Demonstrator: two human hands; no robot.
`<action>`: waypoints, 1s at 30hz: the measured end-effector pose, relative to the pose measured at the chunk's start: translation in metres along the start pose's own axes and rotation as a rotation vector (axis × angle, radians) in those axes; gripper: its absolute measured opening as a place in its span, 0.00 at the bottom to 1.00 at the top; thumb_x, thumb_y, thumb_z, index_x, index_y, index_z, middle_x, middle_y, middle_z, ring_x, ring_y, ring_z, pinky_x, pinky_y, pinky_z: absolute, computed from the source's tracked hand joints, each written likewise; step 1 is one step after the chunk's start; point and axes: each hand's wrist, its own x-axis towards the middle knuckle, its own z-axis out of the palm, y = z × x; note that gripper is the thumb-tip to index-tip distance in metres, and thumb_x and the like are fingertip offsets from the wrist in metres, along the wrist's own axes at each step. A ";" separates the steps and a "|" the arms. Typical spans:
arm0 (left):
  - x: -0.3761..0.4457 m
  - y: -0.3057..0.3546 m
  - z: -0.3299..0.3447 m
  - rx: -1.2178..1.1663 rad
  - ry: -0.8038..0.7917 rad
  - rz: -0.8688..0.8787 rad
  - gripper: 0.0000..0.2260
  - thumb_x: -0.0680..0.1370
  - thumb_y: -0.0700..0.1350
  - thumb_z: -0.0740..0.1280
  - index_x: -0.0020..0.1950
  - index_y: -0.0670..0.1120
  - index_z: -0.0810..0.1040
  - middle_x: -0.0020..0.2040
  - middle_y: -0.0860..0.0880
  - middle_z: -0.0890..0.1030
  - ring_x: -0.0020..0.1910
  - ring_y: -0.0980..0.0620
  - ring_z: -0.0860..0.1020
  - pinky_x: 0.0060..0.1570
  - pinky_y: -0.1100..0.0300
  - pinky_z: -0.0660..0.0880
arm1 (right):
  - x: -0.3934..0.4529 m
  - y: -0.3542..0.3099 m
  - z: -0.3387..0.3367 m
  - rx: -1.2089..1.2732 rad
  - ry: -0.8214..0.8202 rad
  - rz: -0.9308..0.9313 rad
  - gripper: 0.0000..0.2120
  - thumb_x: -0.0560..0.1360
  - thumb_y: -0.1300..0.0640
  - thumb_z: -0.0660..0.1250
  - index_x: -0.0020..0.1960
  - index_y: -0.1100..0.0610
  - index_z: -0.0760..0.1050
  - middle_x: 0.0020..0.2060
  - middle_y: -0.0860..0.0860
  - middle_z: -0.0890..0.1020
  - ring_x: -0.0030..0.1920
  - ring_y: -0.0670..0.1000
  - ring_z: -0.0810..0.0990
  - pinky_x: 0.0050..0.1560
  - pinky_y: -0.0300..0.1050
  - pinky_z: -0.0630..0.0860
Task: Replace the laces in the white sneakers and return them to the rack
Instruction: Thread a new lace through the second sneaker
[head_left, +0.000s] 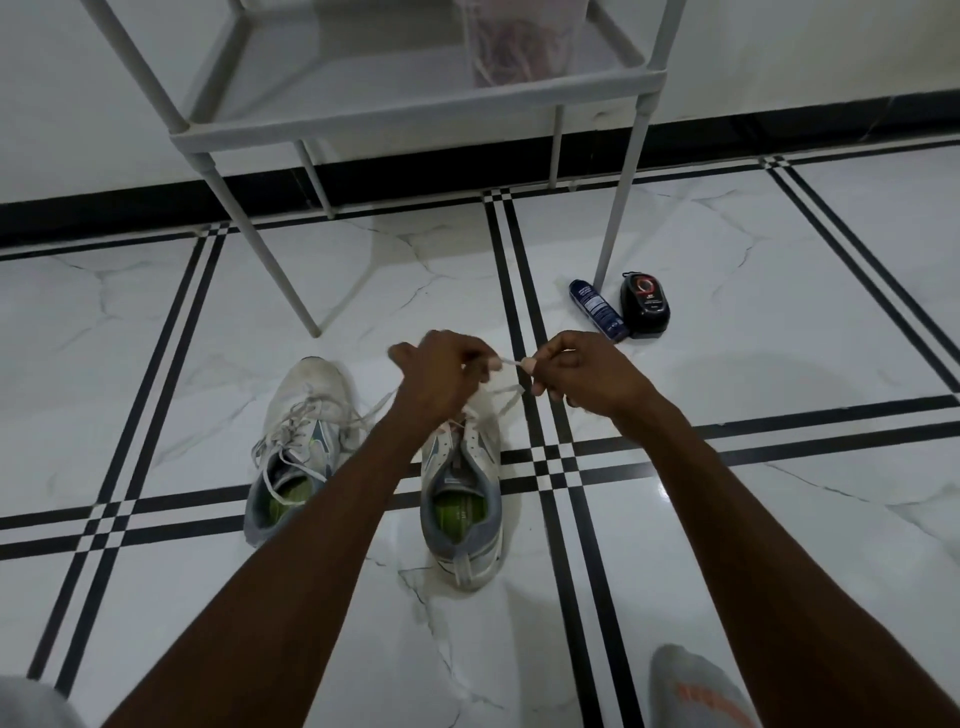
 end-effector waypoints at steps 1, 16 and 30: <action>0.007 -0.006 -0.006 0.042 0.102 -0.089 0.09 0.76 0.50 0.66 0.39 0.60 0.82 0.38 0.57 0.84 0.45 0.55 0.80 0.58 0.46 0.68 | 0.001 0.001 -0.001 0.006 0.009 0.003 0.12 0.78 0.53 0.71 0.52 0.62 0.78 0.39 0.53 0.87 0.32 0.43 0.78 0.32 0.33 0.71; 0.002 -0.016 -0.005 0.114 -0.015 -0.044 0.26 0.72 0.52 0.77 0.70 0.58 0.77 0.70 0.53 0.77 0.71 0.48 0.68 0.64 0.46 0.59 | 0.008 0.011 0.009 0.038 0.008 0.020 0.11 0.78 0.54 0.70 0.52 0.62 0.78 0.38 0.52 0.87 0.31 0.43 0.78 0.33 0.34 0.72; -0.008 -0.050 0.005 -0.143 0.222 -0.229 0.17 0.70 0.63 0.62 0.46 0.58 0.87 0.41 0.57 0.86 0.45 0.56 0.84 0.56 0.40 0.76 | -0.004 -0.009 0.020 0.041 -0.260 -0.102 0.09 0.80 0.55 0.68 0.53 0.61 0.74 0.42 0.55 0.86 0.36 0.49 0.79 0.37 0.43 0.72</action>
